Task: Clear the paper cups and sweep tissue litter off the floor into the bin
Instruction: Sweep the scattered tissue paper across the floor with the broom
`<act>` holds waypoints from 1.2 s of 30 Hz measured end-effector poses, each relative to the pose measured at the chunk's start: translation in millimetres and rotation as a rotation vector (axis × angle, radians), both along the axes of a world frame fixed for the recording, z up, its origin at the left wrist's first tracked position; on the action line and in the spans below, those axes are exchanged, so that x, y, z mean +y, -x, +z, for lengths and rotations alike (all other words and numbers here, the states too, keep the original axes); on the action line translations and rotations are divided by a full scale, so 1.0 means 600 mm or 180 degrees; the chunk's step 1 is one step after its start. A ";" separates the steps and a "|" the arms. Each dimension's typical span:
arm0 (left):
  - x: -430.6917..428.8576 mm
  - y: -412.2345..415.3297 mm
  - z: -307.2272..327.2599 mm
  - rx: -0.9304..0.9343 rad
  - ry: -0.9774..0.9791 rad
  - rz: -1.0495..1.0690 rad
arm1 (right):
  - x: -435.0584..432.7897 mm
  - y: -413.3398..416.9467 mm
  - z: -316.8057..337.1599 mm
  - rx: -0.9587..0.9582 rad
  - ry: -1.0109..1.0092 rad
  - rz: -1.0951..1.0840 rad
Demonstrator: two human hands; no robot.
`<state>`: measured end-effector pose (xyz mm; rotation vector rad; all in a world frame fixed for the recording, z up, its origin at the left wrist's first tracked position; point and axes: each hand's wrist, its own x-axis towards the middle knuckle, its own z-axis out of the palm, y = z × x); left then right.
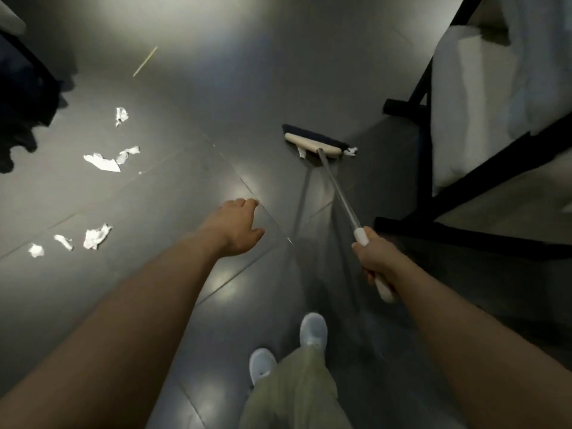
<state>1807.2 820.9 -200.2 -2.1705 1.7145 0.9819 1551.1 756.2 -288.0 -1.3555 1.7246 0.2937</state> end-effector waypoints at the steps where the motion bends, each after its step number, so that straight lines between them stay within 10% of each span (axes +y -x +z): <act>1: 0.016 0.020 0.001 0.0027 -0.0031 -0.0013 | 0.025 0.016 0.006 -0.0034 0.0025 -0.0040; 18: 0.269 0.187 -0.011 -0.0103 0.0050 0.0578 | 0.014 0.104 0.063 -0.0437 -0.0051 -0.0296; 36: 0.578 0.402 -0.027 -0.0050 -0.0037 0.0351 | 0.467 0.322 -0.003 -0.0312 -0.0286 0.0309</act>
